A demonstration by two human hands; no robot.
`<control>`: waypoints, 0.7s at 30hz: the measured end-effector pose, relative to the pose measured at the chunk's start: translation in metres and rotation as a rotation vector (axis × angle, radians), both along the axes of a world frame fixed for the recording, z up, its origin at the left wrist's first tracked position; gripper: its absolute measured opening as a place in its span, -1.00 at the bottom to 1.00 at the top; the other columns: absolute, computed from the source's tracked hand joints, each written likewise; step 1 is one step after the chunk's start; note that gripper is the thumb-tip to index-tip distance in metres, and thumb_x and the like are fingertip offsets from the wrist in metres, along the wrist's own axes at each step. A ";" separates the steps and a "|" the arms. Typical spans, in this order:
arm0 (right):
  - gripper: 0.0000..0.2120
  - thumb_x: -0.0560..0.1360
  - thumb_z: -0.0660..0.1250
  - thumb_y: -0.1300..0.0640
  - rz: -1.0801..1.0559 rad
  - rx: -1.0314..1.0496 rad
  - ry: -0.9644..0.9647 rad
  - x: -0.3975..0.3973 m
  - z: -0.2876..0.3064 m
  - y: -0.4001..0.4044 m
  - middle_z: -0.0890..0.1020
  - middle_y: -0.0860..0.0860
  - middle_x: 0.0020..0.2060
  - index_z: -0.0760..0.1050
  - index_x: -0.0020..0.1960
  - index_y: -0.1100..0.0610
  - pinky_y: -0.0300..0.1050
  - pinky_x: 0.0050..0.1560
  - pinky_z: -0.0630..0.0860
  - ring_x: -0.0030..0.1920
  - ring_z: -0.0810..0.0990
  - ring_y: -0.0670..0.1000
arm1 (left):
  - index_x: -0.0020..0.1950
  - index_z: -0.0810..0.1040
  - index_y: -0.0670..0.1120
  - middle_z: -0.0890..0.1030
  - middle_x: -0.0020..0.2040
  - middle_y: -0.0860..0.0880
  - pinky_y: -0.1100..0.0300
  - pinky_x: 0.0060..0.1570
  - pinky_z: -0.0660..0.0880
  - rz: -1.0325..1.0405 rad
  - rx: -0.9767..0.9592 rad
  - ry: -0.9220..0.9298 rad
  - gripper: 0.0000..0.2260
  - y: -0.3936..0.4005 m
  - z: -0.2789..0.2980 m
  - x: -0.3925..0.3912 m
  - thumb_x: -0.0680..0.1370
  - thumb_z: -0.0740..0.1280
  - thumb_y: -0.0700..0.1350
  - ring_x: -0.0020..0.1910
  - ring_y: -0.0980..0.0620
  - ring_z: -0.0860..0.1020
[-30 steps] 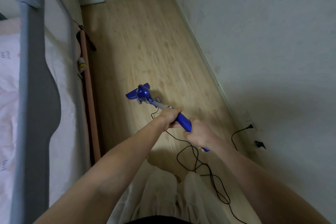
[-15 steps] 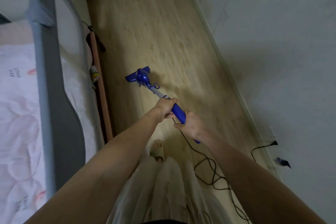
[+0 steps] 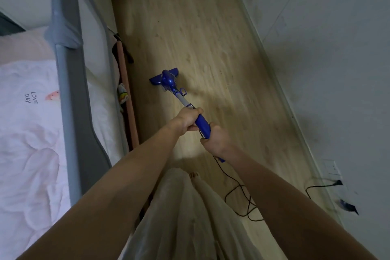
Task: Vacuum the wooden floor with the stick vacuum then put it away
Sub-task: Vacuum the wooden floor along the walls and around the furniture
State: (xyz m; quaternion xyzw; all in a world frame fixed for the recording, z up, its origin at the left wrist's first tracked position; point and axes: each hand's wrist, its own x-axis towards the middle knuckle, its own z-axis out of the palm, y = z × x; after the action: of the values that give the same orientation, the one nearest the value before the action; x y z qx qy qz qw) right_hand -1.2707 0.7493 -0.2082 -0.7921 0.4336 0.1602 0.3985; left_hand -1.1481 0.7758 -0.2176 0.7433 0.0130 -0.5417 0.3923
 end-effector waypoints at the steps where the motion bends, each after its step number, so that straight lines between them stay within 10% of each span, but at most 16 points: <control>1: -0.78 0.48 0.35 0.21 -0.003 0.007 0.002 0.000 0.001 -0.001 0.49 0.05 -0.20 0.39 0.08 0.19 -0.08 -0.19 0.50 -0.25 0.51 0.03 | -0.14 0.39 -0.11 0.53 -0.20 -0.08 0.12 -0.08 0.59 -0.009 -0.001 0.003 -0.84 -0.001 -0.001 0.000 0.61 0.25 -0.10 -0.23 0.06 0.55; 14: -0.64 0.50 0.33 0.24 0.008 0.013 -0.005 -0.043 0.019 0.017 0.52 0.06 -0.09 0.39 0.28 0.19 -0.12 -0.06 0.51 -0.12 0.54 0.04 | -0.12 0.37 -0.18 0.50 -0.20 -0.14 0.09 -0.08 0.57 0.122 -0.063 0.145 -0.89 0.015 0.019 -0.044 0.61 0.23 -0.24 -0.25 -0.03 0.56; 21: -0.70 0.52 0.28 0.24 0.060 0.010 0.074 -0.120 0.062 0.002 0.50 0.08 -0.12 0.37 0.24 0.18 -0.08 -0.31 0.51 -0.29 0.51 0.05 | -0.13 0.34 -0.17 0.49 -0.23 -0.12 0.15 -0.16 0.57 0.135 -0.100 0.186 -0.89 0.007 0.043 -0.123 0.59 0.21 -0.25 -0.28 0.01 0.55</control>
State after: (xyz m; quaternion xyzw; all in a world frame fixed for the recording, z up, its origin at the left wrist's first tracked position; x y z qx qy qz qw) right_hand -1.3903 0.7509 -0.1461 -0.7964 0.4232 0.2036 0.3812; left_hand -1.2713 0.7830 -0.1742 0.6668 0.0726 -0.5807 0.4614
